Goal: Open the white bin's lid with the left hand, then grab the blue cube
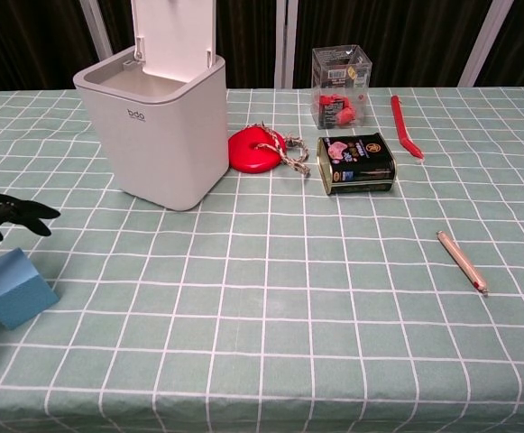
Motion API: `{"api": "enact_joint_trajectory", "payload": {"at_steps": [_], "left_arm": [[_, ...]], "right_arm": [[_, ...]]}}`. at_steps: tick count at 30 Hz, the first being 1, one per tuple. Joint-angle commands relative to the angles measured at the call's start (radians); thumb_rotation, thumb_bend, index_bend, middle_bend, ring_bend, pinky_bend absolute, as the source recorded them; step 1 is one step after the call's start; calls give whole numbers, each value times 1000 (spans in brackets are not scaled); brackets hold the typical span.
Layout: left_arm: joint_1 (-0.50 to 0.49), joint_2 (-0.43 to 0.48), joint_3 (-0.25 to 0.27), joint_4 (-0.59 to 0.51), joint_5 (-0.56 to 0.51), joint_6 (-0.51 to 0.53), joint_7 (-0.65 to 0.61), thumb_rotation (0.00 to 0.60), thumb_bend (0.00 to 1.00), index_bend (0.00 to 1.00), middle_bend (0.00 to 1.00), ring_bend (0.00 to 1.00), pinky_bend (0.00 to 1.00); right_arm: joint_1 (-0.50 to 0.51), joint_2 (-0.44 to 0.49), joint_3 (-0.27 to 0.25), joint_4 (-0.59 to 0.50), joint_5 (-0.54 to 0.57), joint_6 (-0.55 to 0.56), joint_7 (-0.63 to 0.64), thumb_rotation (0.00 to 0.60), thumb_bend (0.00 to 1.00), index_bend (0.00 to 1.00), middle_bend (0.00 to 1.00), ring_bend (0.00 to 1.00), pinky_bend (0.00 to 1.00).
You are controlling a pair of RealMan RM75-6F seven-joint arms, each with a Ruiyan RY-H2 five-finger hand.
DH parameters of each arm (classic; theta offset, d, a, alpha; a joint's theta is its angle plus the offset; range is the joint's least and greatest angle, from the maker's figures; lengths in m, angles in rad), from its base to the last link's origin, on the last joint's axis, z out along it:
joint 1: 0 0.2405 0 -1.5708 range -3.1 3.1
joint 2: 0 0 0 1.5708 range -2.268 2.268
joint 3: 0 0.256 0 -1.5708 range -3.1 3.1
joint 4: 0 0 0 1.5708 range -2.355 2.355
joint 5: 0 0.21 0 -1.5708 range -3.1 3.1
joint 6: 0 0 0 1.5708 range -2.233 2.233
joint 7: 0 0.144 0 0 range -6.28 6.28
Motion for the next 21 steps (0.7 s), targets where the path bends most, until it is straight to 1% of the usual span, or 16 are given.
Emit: {"api": "enact_joint_trajectory", "payload": {"at_steps": [1,7,9,17,21], "left_arm": [[-1,-22,-10,27,-7,0,-20,600,53,155,229,115,354],[-3,-56,-16,65,-1,8,-38,600,67,249,306,248,525],[-3,-65,-17,73,6,14,-40,600,76,281,340,289,564],[-2,-88,-31,94,-4,25,-32,600,122,410,466,451,697],[-1,-93,-34,95,-2,36,-28,600,160,468,514,505,746]], "right_arm": [[1,1,0,-1,2,-3,-1,600,291,0,0,0,0],[3,3,-2,-3,2,-8,0,600,291,0,0,0,0],[3,4,-2,-4,3,-8,0,600,291,0,0,0,0],[3,5,-5,-6,3,-9,-1,600,291,0,0,0,0],[3,6,-4,-6,5,-9,-2,600,292,0,0,0,0]]}}
